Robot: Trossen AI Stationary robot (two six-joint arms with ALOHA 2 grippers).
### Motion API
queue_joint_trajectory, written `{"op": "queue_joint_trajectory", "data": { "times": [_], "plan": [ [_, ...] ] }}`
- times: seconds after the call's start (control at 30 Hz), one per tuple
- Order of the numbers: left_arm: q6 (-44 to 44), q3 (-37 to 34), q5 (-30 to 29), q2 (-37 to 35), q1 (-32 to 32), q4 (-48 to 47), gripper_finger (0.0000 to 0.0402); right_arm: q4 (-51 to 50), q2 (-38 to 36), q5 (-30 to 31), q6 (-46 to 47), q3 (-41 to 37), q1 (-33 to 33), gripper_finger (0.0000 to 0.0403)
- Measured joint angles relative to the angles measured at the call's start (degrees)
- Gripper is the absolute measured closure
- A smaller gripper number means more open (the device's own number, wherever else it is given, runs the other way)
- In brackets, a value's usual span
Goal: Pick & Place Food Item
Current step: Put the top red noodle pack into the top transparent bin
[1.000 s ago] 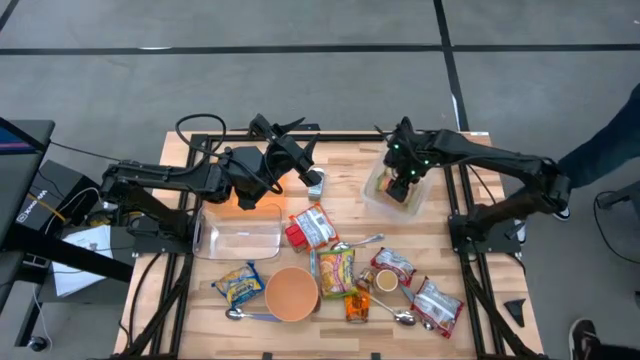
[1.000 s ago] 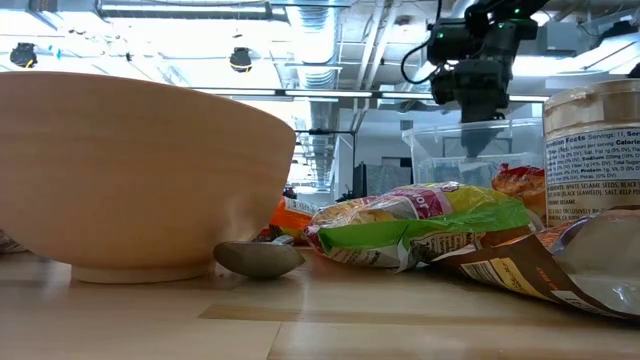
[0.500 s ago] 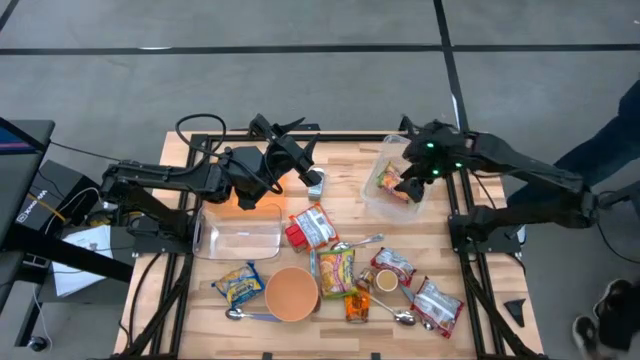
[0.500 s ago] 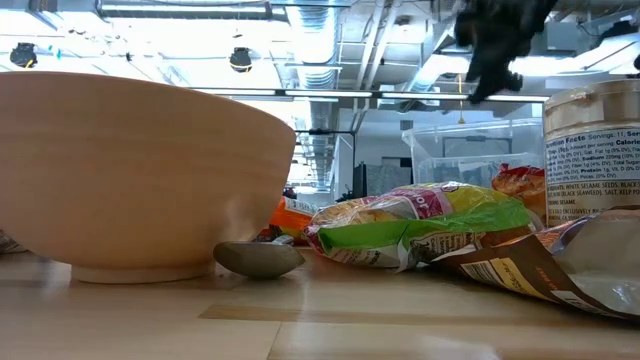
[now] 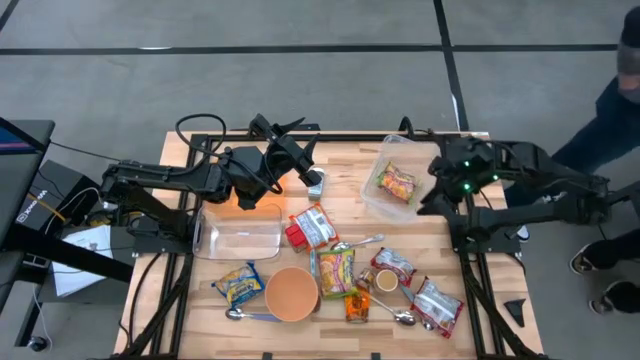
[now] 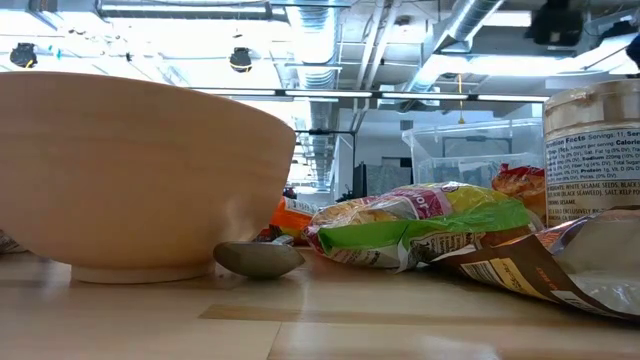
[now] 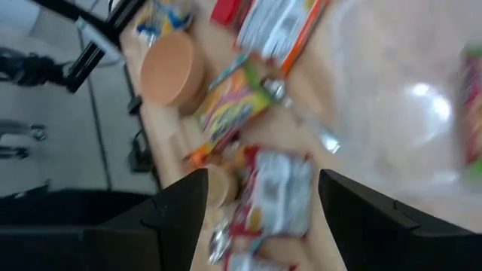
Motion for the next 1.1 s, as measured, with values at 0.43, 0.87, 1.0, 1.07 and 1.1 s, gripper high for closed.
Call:
{"op": "queue_joint_trajectory", "data": {
  "times": [0.43,0.87,1.0,1.07,1.1],
  "plan": [
    [0.0,0.0,0.0,0.0,-0.1,-1.3,0.0198,-3.1,2.1,2.3,24.3,0.0,23.0,0.0154],
    [-0.2,0.0,0.0,0.0,-1.1,-6.0,0.0198,7.0,12.8,16.9,37.8,0.0,47.2,0.0154],
    [-0.2,0.0,0.0,0.0,-1.1,-6.0,0.0198,8.4,19.2,21.4,37.8,0.0,53.2,0.0154],
    [-0.2,0.0,0.0,0.0,-1.1,-6.3,0.0198,8.3,22.4,23.8,40.3,0.0,54.9,0.0154],
    [-0.2,0.0,0.0,0.0,-1.1,-6.6,0.0198,8.5,23.7,25.2,41.4,0.0,55.8,0.0154]
  ]
}}
